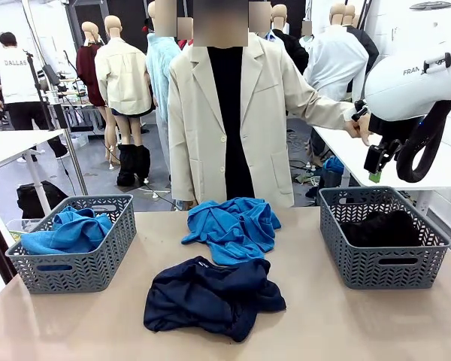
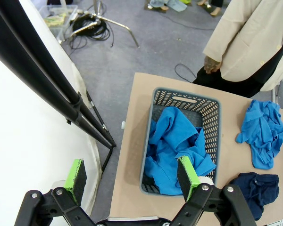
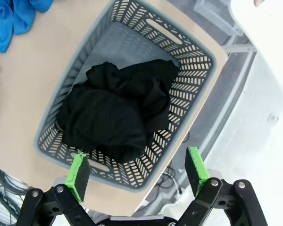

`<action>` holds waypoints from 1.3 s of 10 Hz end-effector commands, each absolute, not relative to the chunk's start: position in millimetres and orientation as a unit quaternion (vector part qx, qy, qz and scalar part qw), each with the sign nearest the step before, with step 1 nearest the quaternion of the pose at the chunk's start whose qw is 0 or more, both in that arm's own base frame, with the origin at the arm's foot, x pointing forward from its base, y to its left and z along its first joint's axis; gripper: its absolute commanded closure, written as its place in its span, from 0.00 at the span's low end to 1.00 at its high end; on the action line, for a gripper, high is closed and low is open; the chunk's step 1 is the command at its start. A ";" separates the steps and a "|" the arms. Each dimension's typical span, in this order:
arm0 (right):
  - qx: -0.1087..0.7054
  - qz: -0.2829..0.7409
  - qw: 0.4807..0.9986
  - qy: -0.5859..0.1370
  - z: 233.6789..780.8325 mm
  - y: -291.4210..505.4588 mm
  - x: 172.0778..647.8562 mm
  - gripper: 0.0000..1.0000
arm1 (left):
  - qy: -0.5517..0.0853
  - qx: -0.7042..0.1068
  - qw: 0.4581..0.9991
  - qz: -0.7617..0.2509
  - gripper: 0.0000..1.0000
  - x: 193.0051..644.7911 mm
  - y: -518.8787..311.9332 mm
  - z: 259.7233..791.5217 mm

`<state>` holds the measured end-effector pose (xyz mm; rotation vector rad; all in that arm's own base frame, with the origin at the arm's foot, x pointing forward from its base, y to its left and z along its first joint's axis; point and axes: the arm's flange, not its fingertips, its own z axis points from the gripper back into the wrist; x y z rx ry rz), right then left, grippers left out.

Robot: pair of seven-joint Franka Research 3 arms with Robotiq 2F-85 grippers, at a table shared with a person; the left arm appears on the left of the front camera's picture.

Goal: Sort the tops and bottoms.
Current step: Lift clothes from the center of the table with your left hand.

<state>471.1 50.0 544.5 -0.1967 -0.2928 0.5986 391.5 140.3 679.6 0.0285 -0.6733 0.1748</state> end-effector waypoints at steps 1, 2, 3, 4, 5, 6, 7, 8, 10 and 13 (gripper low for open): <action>-0.096 0.293 0.940 -0.143 544.5 50.0 471.1 0.00 | -0.327 0.012 0.941 0.087 0.00 391.8 140.8 681.0; -0.092 0.278 0.944 -0.149 560.4 20.5 464.7 0.00 | -0.327 0.012 0.941 0.087 0.00 391.8 140.8 681.0; -0.095 0.252 0.950 -0.159 572.5 -15.2 459.4 0.00 | -0.327 0.012 0.941 0.087 0.00 391.8 140.8 681.0; -0.101 0.234 0.951 -0.175 577.4 -43.7 454.5 0.00 | -0.327 0.012 0.941 0.087 0.00 391.8 140.8 681.0; -0.096 0.207 0.955 -0.188 578.8 -72.9 453.0 0.00 | -0.327 0.012 0.941 0.087 0.00 391.8 140.8 681.0; -0.099 0.184 0.958 -0.197 576.7 -105.2 453.0 0.00 | -0.327 0.012 0.941 0.087 0.00 391.8 140.8 681.0; -0.101 0.156 0.963 -0.197 572.1 -136.1 450.1 0.00 | -0.327 0.012 0.941 0.087 0.00 391.8 140.8 681.0; -0.093 0.124 0.967 -0.200 567.0 -165.3 445.6 0.00 | -0.327 0.012 0.941 0.087 0.00 391.8 140.8 681.0; -0.059 0.078 0.971 -0.220 561.7 -195.4 440.0 0.00 | -0.327 0.012 0.941 0.087 0.00 391.8 140.8 681.0; -0.098 0.112 0.970 -0.193 570.8 -181.7 435.2 0.00 | -0.338 -0.012 0.941 0.021 0.00 409.0 102.4 675.6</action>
